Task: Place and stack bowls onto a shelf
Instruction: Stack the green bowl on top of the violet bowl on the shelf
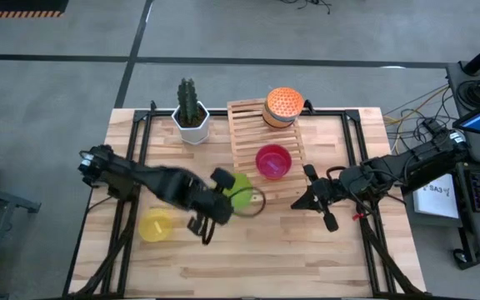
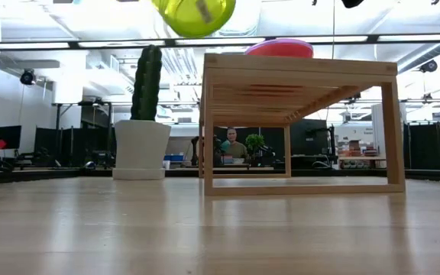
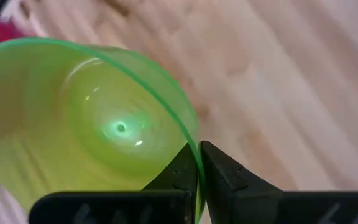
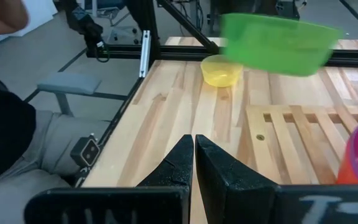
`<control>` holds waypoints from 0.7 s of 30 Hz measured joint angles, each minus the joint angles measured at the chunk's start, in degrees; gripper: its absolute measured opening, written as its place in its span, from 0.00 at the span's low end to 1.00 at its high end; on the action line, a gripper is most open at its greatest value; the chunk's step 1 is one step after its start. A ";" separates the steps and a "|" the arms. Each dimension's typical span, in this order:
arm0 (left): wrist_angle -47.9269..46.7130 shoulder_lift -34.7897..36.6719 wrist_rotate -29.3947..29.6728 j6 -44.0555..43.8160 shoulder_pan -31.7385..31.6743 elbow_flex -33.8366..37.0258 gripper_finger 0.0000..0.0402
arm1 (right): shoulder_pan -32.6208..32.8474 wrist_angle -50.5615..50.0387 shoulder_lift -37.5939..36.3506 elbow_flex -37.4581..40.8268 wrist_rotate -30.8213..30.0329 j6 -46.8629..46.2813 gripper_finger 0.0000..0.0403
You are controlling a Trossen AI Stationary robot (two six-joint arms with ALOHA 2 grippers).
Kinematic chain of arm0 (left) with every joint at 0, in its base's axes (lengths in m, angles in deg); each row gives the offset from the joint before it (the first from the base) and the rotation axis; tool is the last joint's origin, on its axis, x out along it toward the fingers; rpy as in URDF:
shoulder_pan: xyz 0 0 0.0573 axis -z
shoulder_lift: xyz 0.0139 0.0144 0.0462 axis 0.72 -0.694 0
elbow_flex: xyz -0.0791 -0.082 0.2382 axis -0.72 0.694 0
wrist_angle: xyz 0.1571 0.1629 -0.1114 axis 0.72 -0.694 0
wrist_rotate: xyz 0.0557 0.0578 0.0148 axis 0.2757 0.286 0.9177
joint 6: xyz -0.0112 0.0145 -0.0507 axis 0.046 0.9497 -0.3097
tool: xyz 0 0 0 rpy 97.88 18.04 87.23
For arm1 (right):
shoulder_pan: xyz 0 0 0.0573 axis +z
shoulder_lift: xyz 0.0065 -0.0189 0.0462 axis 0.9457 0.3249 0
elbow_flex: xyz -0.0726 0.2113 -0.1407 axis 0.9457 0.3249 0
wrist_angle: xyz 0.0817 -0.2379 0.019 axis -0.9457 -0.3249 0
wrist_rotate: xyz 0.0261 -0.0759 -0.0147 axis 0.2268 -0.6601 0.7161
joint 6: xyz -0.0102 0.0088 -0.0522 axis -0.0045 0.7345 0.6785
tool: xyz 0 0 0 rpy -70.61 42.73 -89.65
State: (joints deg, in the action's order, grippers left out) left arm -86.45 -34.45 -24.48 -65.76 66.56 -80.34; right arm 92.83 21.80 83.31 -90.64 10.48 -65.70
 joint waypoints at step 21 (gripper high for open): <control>7.32 -8.21 -8.36 22.15 -20.06 -13.13 0.00 | 1.60 -0.15 2.02 0.20 -4.57 -4.86 0.02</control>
State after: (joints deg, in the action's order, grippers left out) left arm -79.13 -42.67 -32.84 -43.61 46.50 -93.47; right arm 94.43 21.65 85.33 -90.44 5.91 -70.57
